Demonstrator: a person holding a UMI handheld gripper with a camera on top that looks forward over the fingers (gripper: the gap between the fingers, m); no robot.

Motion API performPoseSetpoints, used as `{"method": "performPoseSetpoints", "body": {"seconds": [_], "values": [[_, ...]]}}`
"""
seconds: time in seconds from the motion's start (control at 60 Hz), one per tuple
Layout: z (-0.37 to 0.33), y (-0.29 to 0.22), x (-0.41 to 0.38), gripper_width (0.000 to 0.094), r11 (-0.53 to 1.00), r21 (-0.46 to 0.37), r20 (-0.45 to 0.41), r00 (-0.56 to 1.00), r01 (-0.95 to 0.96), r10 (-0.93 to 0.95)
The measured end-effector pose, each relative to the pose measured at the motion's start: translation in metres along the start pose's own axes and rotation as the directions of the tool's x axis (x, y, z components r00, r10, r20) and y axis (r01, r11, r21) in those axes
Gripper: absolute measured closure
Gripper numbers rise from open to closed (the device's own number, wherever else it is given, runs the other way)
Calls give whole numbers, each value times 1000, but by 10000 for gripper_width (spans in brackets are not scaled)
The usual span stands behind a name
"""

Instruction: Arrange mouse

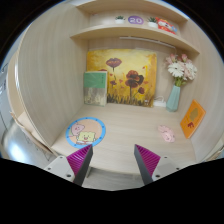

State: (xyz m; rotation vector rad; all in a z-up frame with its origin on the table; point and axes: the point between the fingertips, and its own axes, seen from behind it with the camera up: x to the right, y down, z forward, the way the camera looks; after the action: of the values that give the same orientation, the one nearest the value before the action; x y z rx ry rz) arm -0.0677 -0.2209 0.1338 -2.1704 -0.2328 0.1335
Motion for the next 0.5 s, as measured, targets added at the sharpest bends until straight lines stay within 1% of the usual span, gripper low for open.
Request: {"method": "performPoseSetpoints", "body": {"seconds": [0.117, 0.133, 0.15, 0.233, 0.333, 0.417, 0.5], "values": [[12, 33, 36, 95, 998, -59, -38, 999, -29, 27], [-1, 34, 31, 94, 997, -66, -46, 998, -33, 30], [15, 47, 46, 95, 996, -83, -54, 998, -46, 41], [26, 76, 83, 94, 986, -134, -92, 992, -98, 87], [36, 101, 134, 95, 976, -178, -164, 982, -127, 98], [49, 114, 174, 97, 969, -196, -217, 970, -150, 106], [65, 117, 208, 105, 963, -202, -256, 958, -180, 125]]}}
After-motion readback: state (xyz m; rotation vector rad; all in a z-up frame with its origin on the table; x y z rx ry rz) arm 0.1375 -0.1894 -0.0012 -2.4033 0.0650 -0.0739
